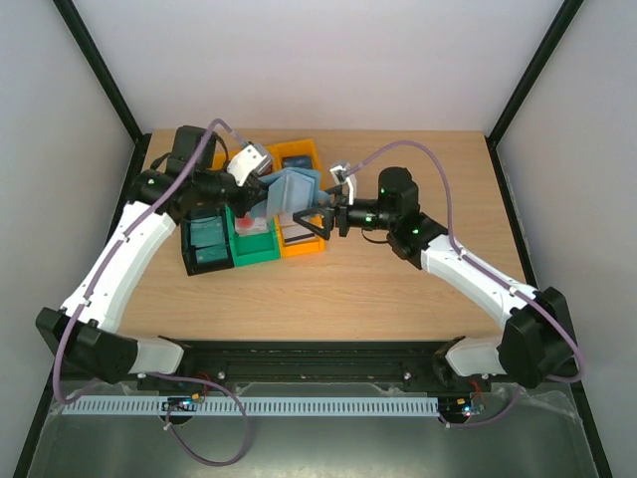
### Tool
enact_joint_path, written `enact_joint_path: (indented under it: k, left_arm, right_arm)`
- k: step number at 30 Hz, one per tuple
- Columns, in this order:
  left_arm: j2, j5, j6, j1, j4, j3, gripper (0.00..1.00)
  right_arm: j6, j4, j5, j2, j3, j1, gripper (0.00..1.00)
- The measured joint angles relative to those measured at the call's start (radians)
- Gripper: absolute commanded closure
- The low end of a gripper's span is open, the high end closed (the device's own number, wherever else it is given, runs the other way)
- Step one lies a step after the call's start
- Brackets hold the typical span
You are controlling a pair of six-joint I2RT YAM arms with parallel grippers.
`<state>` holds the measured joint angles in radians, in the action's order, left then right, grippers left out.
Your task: Take the credit cards out of the card holder
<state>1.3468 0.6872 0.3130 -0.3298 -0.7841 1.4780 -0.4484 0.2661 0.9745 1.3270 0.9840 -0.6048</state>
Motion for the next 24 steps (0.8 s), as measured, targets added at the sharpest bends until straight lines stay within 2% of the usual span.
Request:
enact_joint_path:
  k: [5, 7, 9, 13, 24]
  left_arm:
    - [0.021, -0.529, 0.009, -0.105, 0.014, 0.002, 0.98]
    - [0.040, -0.658, 0.020, -0.150, 0.004, 0.007, 0.98]
    - [0.053, -0.713, 0.023, -0.173, -0.003, 0.012, 0.98]
    - [0.057, -0.658, 0.037, -0.180, -0.048, 0.045, 0.98]
    - [0.052, -0.126, 0.139, -0.085, -0.207, 0.200, 0.98]
  right_arm:
    - [0.063, -0.113, -0.174, -0.002, 0.006, 0.033, 0.01]
    - [0.077, -0.144, -0.211, 0.002, 0.009, 0.035, 0.01]
    - [0.087, -0.161, -0.227, 0.008, 0.011, 0.035, 0.01]
    - [0.109, -0.170, -0.229, 0.004, 0.010, 0.035, 0.01]
    - [0.203, -0.137, -0.195, -0.181, -0.056, 0.048, 0.01]
